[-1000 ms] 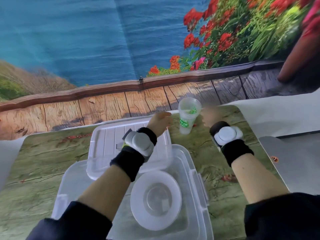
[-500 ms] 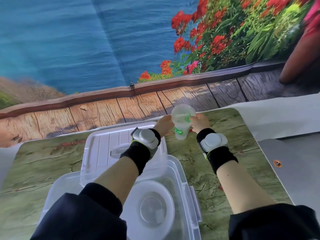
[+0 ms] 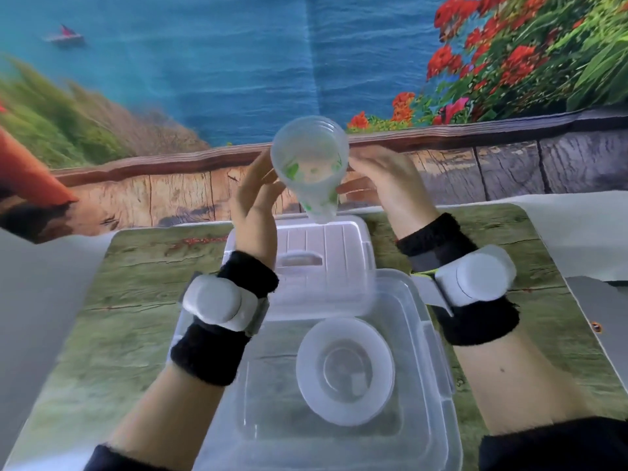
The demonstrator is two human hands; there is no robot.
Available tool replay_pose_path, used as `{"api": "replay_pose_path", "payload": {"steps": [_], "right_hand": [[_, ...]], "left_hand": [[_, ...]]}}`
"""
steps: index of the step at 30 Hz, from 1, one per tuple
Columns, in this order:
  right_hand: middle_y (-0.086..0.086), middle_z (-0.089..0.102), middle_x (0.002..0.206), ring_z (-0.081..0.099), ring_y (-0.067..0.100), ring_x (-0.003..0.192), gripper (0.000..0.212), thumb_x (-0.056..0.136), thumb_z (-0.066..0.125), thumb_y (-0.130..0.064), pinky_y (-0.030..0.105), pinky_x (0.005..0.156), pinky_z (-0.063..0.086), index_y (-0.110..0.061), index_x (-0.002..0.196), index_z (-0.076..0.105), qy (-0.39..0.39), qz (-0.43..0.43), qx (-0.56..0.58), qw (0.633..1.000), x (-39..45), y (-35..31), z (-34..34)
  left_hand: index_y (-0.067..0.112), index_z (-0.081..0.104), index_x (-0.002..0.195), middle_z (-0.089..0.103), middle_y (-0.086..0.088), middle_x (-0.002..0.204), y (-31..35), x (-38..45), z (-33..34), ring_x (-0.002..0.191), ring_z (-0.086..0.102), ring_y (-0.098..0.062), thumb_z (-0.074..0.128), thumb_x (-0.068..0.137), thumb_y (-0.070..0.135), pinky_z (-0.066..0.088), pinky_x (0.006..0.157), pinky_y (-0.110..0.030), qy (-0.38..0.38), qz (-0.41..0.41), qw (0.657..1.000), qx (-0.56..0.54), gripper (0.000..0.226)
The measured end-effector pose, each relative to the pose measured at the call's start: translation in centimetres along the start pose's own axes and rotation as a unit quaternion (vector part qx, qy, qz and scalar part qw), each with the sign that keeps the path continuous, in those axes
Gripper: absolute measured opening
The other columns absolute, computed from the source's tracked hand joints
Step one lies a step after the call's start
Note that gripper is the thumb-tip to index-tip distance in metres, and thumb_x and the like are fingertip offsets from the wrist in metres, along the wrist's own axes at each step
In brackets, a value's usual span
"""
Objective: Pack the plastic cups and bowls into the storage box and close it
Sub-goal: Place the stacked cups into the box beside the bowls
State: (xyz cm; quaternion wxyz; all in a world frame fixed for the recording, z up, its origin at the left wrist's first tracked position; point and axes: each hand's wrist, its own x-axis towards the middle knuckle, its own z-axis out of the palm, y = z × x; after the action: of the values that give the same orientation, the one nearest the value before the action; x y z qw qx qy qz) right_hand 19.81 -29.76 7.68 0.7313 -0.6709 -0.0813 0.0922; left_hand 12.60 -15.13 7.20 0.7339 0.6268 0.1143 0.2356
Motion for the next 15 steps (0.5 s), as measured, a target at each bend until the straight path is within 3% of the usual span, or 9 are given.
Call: {"api": "replay_pose_path", "payload": {"steps": [3,6,8,11,15], "right_hand": [[0.017,0.067,0.091,0.062,0.028,0.085,0.023,0.082,0.064,-0.012,0.038,0.079,0.051,0.005,0.098,0.067,-0.036,-0.008,0.0,0.999,-1.5,-0.5,3.5],[0.003,0.063,0.066,0.059,0.015,0.062,0.014,0.085,0.06,-0.014,0.027,0.065,0.05,-0.001,0.085,0.065,-0.078,0.015,0.013,0.997,-2.7,-0.1,6.1],[0.003,0.057,0.054,0.053,0.016,0.049,0.019,0.086,0.058,-0.019,0.028,0.058,0.046,-0.002,0.079,0.06,-0.094,0.058,0.045,0.993,-3.5,0.2,7.7],[0.006,0.049,0.059,0.047,0.018,0.05,0.019,0.086,0.054,-0.026,0.028,0.057,0.044,-0.007,0.082,0.057,-0.133,0.128,0.051,0.981,-4.9,0.9,9.8],[0.005,0.049,0.058,0.046,0.02,0.048,0.025,0.089,0.046,-0.02,0.021,0.043,0.045,-0.011,0.07,0.059,-0.179,0.219,0.012,0.959,-7.0,3.1,11.8]], "left_hand": [[0.017,0.066,0.108,0.067,-0.006,0.107,2.1,-1.7,-4.1,0.103,0.061,-0.027,0.053,0.065,0.021,0.051,0.085,-0.038,0.024,0.007,1.0,0.008,0.045],[0.015,0.067,0.106,0.069,-0.009,0.099,2.7,-3.0,-7.5,0.091,0.058,-0.028,0.048,0.072,0.017,0.045,0.076,-0.041,0.033,-0.006,0.999,0.004,0.039],[0.017,0.071,0.102,0.069,-0.009,0.094,2.8,-3.7,-9.5,0.083,0.056,-0.026,0.048,0.072,0.014,0.042,0.073,-0.037,0.051,-0.006,0.999,0.004,0.038],[0.016,0.073,0.097,0.062,-0.013,0.084,2.9,-5.1,-11.6,0.068,0.05,-0.019,0.05,0.069,0.012,0.043,0.062,-0.022,0.071,-0.002,0.997,0.006,0.036],[0.012,0.071,0.097,0.067,-0.017,0.093,1.1,-6.9,-13.9,0.075,0.055,-0.017,0.046,0.074,0.008,0.045,0.065,-0.023,0.086,-0.034,0.994,0.062,0.035]]}}
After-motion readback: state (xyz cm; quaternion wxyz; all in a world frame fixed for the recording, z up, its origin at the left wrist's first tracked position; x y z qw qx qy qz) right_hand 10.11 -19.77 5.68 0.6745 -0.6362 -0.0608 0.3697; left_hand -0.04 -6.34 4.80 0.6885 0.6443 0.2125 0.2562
